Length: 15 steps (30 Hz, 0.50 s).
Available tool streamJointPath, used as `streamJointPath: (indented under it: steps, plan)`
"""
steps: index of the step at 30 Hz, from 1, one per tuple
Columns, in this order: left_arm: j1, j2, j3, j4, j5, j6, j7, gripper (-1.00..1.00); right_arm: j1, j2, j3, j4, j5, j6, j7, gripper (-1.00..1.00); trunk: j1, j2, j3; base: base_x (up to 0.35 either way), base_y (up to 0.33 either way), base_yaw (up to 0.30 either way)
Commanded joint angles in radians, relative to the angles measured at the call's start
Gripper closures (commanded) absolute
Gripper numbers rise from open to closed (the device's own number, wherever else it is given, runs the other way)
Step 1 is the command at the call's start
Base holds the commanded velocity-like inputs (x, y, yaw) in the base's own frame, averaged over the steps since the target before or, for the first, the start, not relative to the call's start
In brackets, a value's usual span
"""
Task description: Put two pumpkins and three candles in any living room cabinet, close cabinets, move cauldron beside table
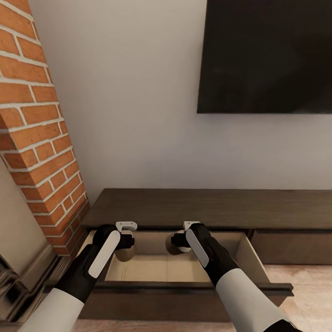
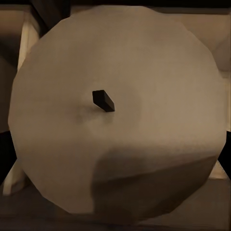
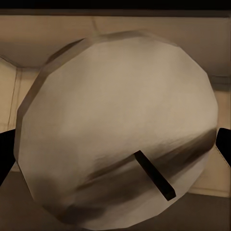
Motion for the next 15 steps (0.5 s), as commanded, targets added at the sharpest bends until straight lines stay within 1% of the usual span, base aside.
streamJointPath:
  steps: [1,10,15]
  plan:
    - [-0.001,0.001,-0.003,-0.001,0.009,0.002,0.010,1.00,-0.001,0.000,0.002,-0.001,-0.010,0.002,-0.009,1.00,0.000,0.000,-0.001,0.075,-0.059,0.042]
    - [-0.001,0.001,-0.003,-0.004,0.011,0.002,0.006,1.00,-0.001,0.000,0.003,0.005,-0.010,0.002,-0.009,1.00,0.000,0.000,-0.001,0.018,-0.014,0.010]
    - [-0.001,-0.006,-0.003,-0.004,0.011,0.002,0.006,1.00,-0.003,0.000,0.002,0.035,-0.010,0.003,-0.010,1.00,0.000,0.000,-0.001,0.001,-0.001,0.001]
